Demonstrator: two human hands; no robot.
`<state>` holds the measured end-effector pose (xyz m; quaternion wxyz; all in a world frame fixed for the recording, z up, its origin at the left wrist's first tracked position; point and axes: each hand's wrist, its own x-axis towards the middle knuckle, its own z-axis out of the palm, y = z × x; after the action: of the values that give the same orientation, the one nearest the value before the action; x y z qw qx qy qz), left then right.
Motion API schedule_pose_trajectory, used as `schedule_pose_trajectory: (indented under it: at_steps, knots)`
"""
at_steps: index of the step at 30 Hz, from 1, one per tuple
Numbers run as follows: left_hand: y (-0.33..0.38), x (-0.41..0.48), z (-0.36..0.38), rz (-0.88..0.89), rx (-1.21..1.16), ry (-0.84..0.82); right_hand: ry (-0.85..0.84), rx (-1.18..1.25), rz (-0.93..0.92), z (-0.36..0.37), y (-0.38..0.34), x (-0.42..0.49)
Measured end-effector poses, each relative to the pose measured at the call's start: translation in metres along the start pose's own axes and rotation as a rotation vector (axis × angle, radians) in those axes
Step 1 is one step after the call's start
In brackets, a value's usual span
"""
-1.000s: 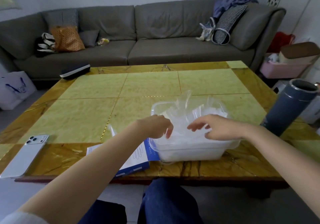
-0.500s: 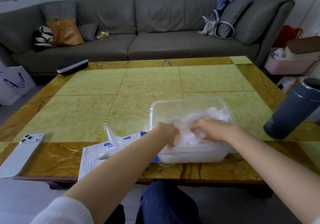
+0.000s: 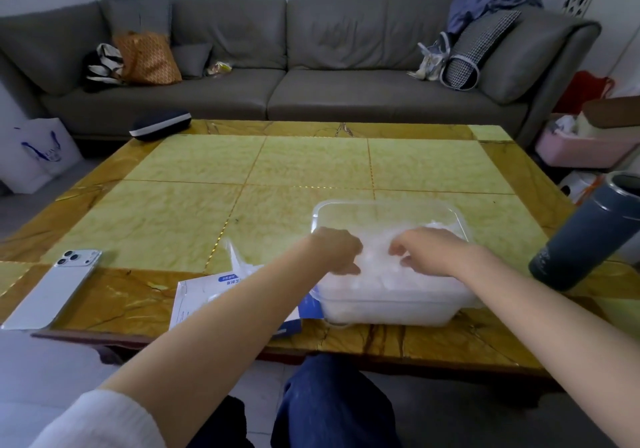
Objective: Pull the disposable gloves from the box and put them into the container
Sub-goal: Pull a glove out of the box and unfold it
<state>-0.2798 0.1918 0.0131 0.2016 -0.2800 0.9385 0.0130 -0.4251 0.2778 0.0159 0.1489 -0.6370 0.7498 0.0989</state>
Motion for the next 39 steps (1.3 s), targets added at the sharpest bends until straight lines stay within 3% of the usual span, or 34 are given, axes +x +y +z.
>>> schedule_pose_trajectory:
  at_steps: [5, 7, 9, 11, 15, 20, 27, 35, 39]
  knots:
    - [-0.040, -0.052, -0.017, -0.033, -0.099, 0.564, 0.428, 0.103, -0.140, -0.015, -0.062, -0.016]
    - [-0.066, -0.073, -0.013, -0.115, -0.199, 0.734, 0.498, 0.183, -0.258, -0.011, -0.091, -0.018]
    - [-0.091, -0.089, 0.000, -0.241, -0.286, 0.791, 0.507, 0.218, -0.340, -0.005, -0.115, -0.015]
    - [-0.114, -0.103, 0.023, -0.363, -0.363, 0.728, 0.450, 0.229, -0.369, 0.003, -0.138, -0.007]
    - [-0.131, -0.120, 0.080, -0.485, -0.440, 0.437, 0.284, 0.191, -0.361, 0.018, -0.175, 0.005]
    - [-0.129, -0.125, 0.130, -0.330, -0.430, 0.177, 0.113, 0.266, -0.270, 0.036, -0.203, 0.017]
    - [-0.123, -0.124, 0.145, -0.388, -0.571, 0.379, 0.269, 0.287, -0.140, 0.039, -0.199, 0.031]
    - [-0.116, -0.115, 0.147, -0.421, -0.465, 0.383, 0.453, 0.269, -0.132, 0.003, -0.178, 0.024]
    - [-0.118, -0.116, 0.143, -0.422, -0.537, 0.368, 0.566, 0.264, -0.089, -0.025, -0.158, 0.012]
